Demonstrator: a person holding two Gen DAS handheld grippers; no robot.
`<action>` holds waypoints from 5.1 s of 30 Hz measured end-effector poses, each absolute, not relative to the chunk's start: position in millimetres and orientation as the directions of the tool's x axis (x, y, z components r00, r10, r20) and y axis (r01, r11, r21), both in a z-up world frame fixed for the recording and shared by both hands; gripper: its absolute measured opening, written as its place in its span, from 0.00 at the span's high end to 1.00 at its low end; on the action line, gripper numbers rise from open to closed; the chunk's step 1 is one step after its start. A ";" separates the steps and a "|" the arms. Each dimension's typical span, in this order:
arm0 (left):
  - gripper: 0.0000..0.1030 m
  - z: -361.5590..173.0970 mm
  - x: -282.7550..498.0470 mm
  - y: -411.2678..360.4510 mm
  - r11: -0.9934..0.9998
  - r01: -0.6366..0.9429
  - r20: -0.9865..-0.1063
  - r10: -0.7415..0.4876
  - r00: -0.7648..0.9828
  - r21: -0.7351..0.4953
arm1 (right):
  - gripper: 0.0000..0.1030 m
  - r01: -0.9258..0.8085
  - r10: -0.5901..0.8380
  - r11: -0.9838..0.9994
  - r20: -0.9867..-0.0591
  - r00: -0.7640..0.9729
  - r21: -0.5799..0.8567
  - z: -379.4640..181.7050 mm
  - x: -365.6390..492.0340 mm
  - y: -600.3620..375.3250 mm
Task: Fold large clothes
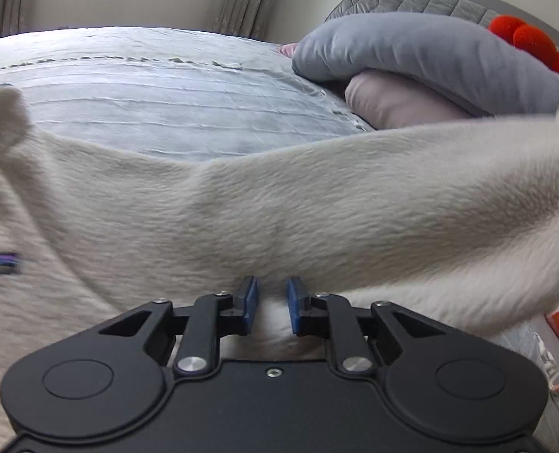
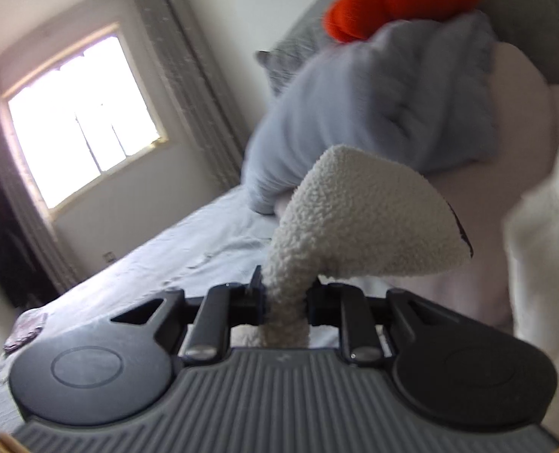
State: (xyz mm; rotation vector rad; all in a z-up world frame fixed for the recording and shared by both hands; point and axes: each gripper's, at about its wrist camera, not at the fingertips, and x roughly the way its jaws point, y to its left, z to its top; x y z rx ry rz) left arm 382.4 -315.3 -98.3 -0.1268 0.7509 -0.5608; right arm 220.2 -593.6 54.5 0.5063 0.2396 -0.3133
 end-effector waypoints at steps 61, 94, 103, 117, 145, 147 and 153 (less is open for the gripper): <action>0.16 -38.1 314.6 170.1 0.775 0.013 -0.551 -0.461 0.695 -0.632 | 0.41 -0.548 0.618 0.758 -0.656 0.433 0.353 -43.9 321.1 -93.4; 0.91 -25.8 256.1 145.2 0.915 0.079 -0.427 -0.259 0.867 -0.395 | 0.41 -0.004 0.265 0.926 -0.646 0.716 0.376 -38.6 366.7 -386.5; 0.88 -68.9 254.6 137.3 0.926 0.099 -0.419 -0.258 0.871 -0.364 | 0.86 0.047 0.135 0.953 -0.563 0.816 0.298 -56.0 388.6 -368.6; 0.53 -46.1 268.7 98.0 0.979 0.107 -0.457 -0.176 0.872 -0.173 | 0.53 -0.163 0.144 0.986 -0.608 0.781 0.024 -43.9 340.1 -303.4; 0.00 -59.2 234.3 300.5 0.886 -0.434 -0.710 0.198 0.675 -0.165 | 0.07 -0.233 0.105 0.970 -0.733 0.672 -0.075 -43.6 251.9 -245.8; 0.00 -63.6 231.2 324.6 0.850 -0.497 -0.721 0.233 0.653 -0.176 | 0.07 -0.239 0.105 0.968 -0.734 0.671 -0.080 -43.3 245.0 -243.3; 0.00 -75.7 233.2 377.6 0.744 -0.611 -0.714 0.270 0.646 -0.272 | 0.05 -0.259 0.080 0.958 -0.749 0.658 -0.125 -44.9 230.7 -235.6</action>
